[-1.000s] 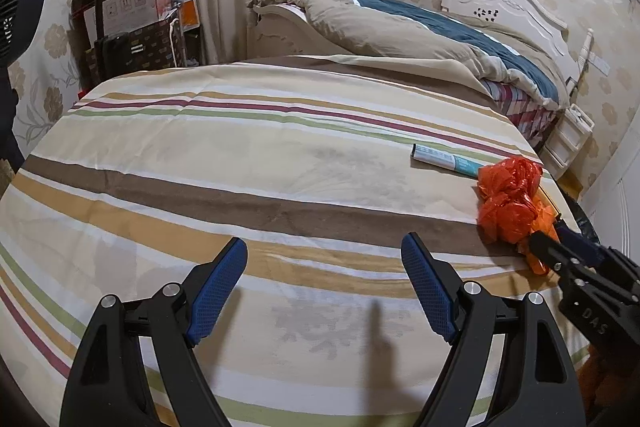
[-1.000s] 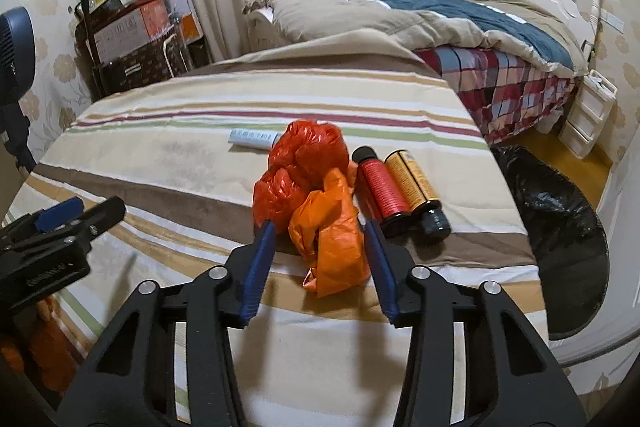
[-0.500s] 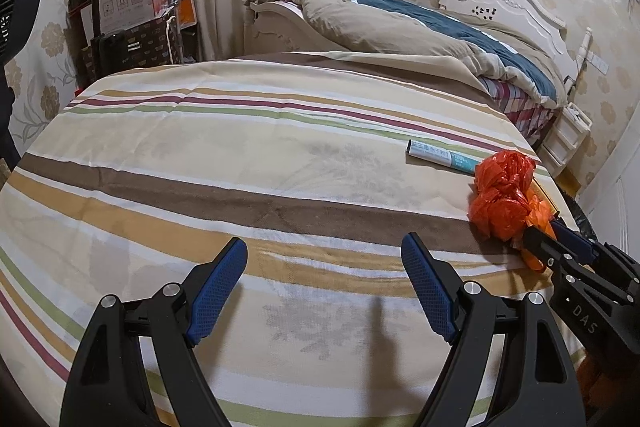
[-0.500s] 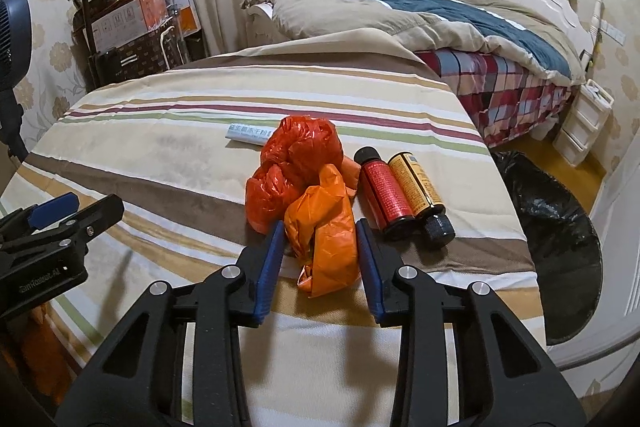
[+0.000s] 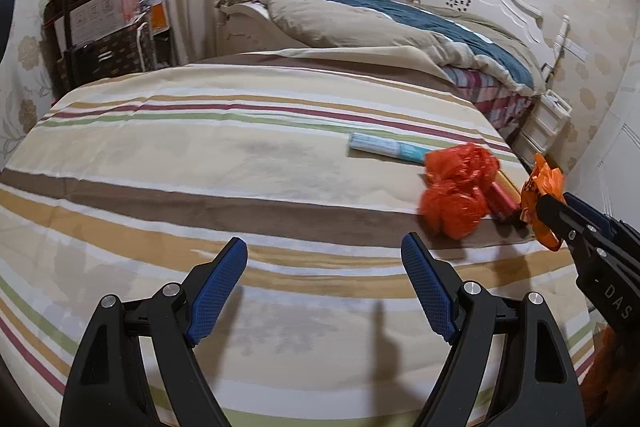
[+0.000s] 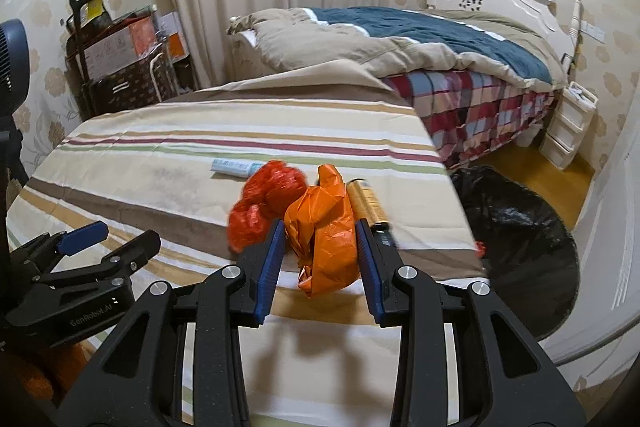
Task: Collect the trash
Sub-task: 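Grasp the orange plastic bag with the right tool and lift it, then grasp the red plastic bag with the left tool while the right tool holds the orange bag, then carry the orange and red plastic bags over the trash bin with both tools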
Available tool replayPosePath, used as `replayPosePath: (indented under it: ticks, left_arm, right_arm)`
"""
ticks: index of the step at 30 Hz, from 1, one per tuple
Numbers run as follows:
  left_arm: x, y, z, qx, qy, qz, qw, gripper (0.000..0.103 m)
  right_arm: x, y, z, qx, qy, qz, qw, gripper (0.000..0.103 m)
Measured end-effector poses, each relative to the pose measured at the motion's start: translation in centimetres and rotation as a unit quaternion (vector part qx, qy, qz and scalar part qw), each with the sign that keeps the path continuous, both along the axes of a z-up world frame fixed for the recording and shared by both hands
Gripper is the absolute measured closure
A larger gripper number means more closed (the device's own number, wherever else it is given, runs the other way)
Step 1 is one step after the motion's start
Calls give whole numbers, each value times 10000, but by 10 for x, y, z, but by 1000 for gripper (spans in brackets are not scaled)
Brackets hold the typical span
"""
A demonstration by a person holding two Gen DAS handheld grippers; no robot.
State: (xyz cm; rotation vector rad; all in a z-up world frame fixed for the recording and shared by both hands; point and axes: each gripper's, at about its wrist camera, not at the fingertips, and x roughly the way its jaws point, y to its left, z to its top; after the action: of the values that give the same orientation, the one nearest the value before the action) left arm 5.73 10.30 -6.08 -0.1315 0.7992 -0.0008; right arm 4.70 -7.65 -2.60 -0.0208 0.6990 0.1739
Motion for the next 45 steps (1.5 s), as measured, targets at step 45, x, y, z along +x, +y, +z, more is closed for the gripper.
replayPosePath:
  ticks: [45]
  left_arm:
    - [31,-97,-13,427,186,-1248,9911,63]
  right_arm:
    - [-13,-101,-31,553,210,-787,9951,68]
